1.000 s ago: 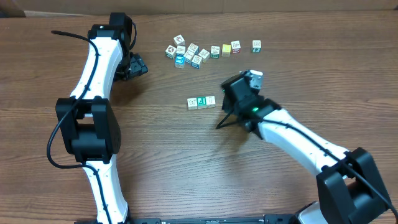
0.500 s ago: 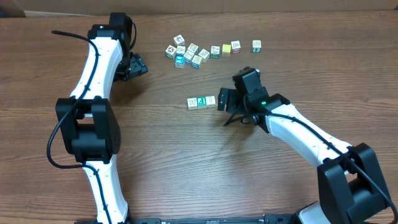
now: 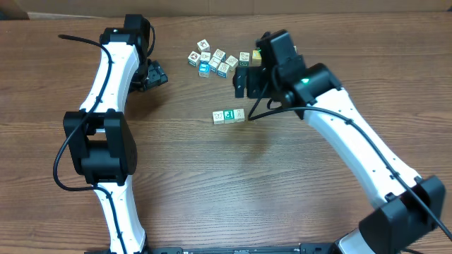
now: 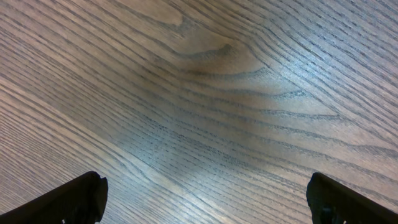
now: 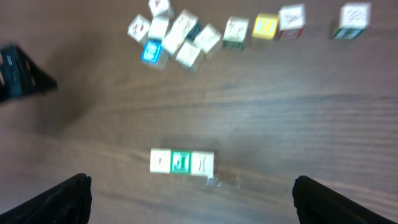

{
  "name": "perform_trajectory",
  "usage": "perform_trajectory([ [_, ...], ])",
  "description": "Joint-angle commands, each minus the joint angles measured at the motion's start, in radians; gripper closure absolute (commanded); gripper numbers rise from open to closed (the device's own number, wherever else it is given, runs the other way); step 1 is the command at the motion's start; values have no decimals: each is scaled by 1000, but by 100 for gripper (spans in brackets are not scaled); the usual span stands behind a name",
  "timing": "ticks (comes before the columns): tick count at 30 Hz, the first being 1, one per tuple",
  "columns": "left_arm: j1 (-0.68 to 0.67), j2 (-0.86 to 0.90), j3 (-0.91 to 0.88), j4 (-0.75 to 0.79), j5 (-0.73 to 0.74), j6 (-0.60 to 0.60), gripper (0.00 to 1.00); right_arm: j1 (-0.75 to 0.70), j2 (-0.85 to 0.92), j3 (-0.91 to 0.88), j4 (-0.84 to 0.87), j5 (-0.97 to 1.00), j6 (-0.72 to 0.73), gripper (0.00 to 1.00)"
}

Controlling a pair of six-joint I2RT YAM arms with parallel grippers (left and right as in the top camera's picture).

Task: Form a horizontal line

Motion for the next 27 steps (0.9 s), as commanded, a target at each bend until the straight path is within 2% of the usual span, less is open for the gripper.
perform_trajectory([
  [1,-4,-21,21,-2,-11,4,0,51,97,2,-14,-8,-12,0],
  [11,-4,-21,21,-2,-11,5,0,138,287,2,65,150,10,0],
  [27,-4,-21,21,-2,-11,4,0,138,393,-4,124,139,19,0],
])
